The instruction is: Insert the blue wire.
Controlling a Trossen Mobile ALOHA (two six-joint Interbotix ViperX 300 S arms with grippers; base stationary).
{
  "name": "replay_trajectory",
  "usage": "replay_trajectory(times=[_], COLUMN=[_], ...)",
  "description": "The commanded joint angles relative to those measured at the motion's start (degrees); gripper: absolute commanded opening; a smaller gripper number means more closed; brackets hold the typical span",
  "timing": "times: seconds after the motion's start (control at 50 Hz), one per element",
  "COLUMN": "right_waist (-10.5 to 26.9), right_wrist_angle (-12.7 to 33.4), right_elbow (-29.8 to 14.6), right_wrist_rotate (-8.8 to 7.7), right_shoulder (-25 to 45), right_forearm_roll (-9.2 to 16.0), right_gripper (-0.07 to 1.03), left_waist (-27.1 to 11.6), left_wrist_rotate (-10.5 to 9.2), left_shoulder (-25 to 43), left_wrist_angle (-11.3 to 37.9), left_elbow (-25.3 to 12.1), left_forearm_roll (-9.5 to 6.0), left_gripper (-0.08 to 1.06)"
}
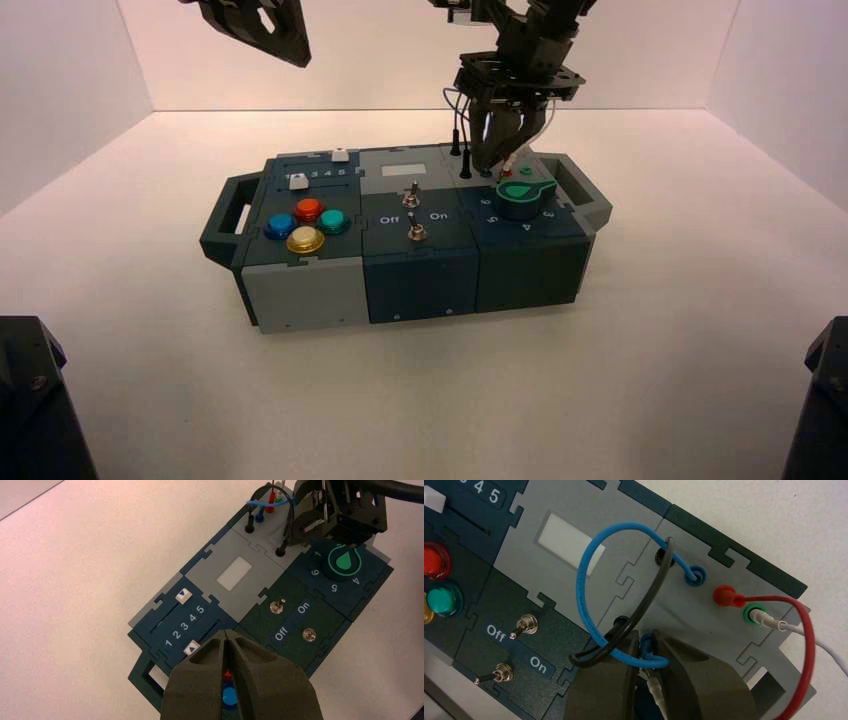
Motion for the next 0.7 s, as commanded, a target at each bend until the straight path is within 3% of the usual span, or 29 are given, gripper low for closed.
replay_trajectory(times=[0.02,0.7], right_waist=[-0.4,-3.1], right_wrist_angle=[-0.2,-0.6], right_elbow=[-0.5,-0.4], right_wrist_rotate=[0.35,4.57], right_shoulder=[0.8,-3.5], right_forearm_roll=[-0.5,-4.7], right_gripper=[0.19,0.20], left_waist=[-0.2,-0.2], left_wrist_rotate=[0.44,0.44], left_shoulder=[-0.7,-1.3], left_wrist_angle=[-0.3,-0.4], left_elbow=[-0.8,-0.4], left_forearm_roll=[0.09,0.09], left_gripper=[-0.03,-0.03])
